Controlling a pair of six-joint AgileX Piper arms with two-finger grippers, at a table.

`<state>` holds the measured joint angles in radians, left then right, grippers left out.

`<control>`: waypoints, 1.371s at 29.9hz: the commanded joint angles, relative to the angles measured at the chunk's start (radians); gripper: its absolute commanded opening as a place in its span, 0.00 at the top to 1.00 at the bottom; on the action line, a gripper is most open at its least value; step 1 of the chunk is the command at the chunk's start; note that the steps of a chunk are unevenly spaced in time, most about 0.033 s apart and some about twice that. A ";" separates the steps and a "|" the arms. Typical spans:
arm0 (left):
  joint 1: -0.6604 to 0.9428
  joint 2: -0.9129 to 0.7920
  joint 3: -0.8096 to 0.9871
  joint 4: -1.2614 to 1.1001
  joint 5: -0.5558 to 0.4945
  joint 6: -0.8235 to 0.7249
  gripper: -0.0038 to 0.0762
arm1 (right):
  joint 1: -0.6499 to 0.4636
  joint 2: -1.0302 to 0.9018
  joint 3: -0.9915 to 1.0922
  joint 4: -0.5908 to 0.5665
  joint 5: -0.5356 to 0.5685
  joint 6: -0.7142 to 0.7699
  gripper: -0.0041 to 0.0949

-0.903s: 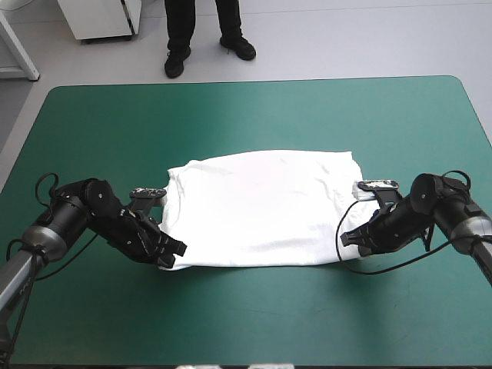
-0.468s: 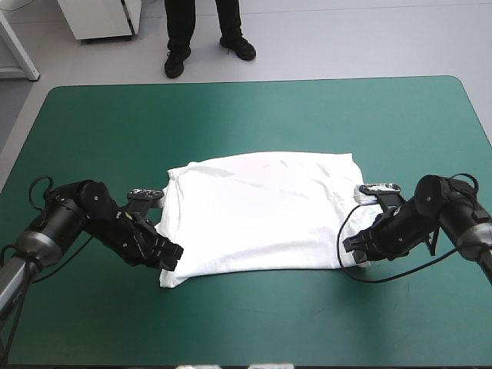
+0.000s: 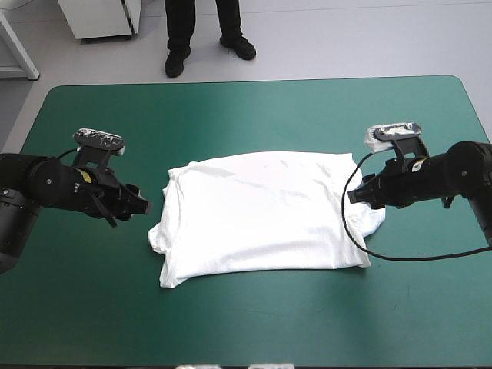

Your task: Fold the cloth

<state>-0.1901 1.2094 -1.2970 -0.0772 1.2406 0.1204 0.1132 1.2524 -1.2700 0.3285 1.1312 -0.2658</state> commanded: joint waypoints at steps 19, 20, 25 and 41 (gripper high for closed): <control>-0.006 0.281 0.134 0.006 -0.199 -0.028 0.25 | 0.002 -0.024 -0.108 -0.033 -0.042 -0.006 0.49; -0.006 0.281 0.148 0.008 -0.214 -0.030 0.25 | 0.002 -0.024 -0.108 -0.033 -0.042 -0.006 0.49; -0.006 0.315 0.182 0.013 -0.261 -0.032 0.27 | 0.002 -0.024 -0.108 -0.033 -0.042 -0.002 0.49; -0.006 0.447 0.192 -0.097 -0.279 -0.016 0.74 | 0.002 -0.024 -0.108 -0.033 -0.013 0.009 0.49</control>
<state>-0.1901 1.6751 -1.0897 -0.1241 0.9739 0.1058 0.1132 1.2524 -1.3429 0.2821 1.1474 -0.2569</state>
